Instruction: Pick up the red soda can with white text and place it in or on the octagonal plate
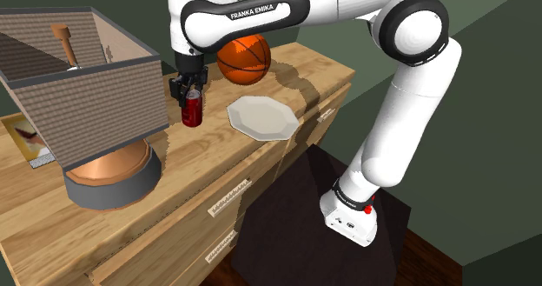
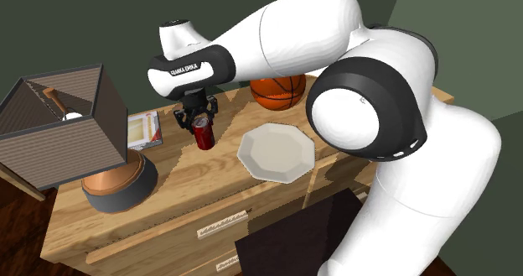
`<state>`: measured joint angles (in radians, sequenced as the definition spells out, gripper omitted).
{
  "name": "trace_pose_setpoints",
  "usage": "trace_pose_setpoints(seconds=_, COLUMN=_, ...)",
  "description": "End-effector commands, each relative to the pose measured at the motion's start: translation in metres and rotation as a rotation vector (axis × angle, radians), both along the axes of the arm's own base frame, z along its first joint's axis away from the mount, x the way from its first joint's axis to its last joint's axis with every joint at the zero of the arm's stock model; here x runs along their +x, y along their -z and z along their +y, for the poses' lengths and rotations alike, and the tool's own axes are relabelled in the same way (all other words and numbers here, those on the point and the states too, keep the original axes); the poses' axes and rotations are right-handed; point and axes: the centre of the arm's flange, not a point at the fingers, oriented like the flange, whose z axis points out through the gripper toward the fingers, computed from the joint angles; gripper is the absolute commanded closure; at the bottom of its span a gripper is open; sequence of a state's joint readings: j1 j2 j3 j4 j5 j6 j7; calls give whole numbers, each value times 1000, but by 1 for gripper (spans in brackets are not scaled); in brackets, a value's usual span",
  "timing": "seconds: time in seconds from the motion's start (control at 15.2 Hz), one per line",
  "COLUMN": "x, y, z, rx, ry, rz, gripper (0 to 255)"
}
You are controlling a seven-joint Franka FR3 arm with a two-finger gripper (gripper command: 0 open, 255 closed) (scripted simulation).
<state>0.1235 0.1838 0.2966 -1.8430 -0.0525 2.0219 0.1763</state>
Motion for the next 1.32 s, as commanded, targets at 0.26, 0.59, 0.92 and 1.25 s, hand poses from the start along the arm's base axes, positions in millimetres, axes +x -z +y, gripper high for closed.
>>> trace_pose_setpoints(seconds=0.26, x=0, y=-15, z=0, rx=0, ry=0, rz=1, gripper=255)
trace_pose_setpoints(seconds=0.59, x=0, y=-41, z=0, rx=0, ry=0, rz=1, gripper=255)
trace_pose_setpoints(seconds=0.92, x=0, y=-68, z=0, rx=0, ry=0, rz=1, gripper=255)
trace_pose_setpoints(seconds=1.25, x=-7, y=-86, z=-11, rx=0, ry=0, rz=1, gripper=255)
